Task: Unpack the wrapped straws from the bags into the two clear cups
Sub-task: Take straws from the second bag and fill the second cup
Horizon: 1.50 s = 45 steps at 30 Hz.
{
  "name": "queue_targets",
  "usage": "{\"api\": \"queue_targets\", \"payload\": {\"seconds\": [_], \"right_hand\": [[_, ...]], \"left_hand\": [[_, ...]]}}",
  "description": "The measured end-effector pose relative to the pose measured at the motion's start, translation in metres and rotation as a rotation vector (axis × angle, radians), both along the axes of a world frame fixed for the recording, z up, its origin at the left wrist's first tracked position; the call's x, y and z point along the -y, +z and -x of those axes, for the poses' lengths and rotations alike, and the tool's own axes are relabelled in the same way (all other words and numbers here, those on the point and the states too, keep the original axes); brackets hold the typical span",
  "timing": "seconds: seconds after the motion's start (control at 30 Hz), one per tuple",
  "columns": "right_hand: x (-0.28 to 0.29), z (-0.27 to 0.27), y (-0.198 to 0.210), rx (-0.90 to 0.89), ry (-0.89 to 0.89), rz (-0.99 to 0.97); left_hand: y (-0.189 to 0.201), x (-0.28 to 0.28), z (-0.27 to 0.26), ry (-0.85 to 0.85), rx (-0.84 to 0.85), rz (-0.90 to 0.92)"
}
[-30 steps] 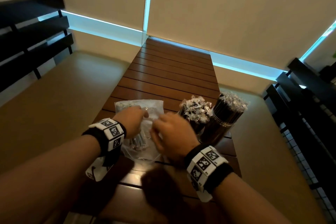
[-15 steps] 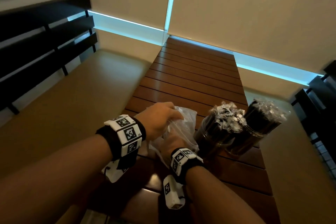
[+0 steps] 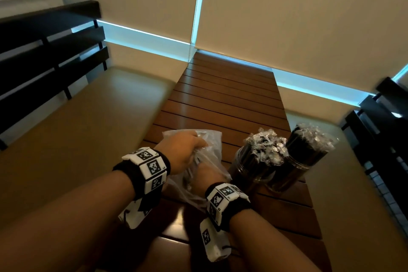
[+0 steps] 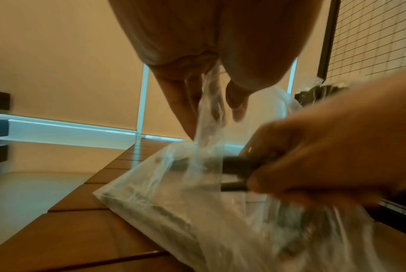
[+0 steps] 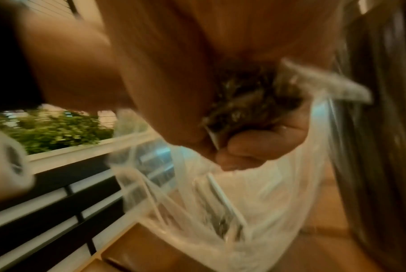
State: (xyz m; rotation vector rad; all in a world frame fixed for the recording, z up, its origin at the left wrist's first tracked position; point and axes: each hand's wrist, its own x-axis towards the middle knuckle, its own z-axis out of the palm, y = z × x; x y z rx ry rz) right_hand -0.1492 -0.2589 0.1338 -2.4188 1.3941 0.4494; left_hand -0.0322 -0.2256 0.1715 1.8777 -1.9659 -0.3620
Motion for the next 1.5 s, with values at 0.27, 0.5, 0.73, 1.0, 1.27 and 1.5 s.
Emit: {"api": "queue_targets", "payload": {"seconds": [0.27,0.5,0.73,1.0,1.27,1.5], "right_hand": [[-0.011,0.066,0.132,-0.188,0.316,0.283],[-0.014,0.121,0.218,-0.176,0.268,0.493],[-0.001,0.114,0.163,0.442,0.02,0.553],[-0.011,0.077,0.118,0.684,0.151,0.47],[0.042,0.136,0.101,0.174,0.145,0.263],[0.059,0.136,0.082,0.343,-0.003,0.334]], "left_hand": [[-0.015,0.011,0.025,0.176,-0.128,-0.007],[-0.008,0.009,0.046,0.253,0.051,-0.129],[0.064,-0.004,0.057,0.082,-0.652,0.06],[0.121,-0.001,0.079,0.36,-1.614,0.196],[0.106,0.017,0.08,0.353,-1.244,0.363],[0.099,0.029,0.094,0.295,-1.114,0.407]]}}
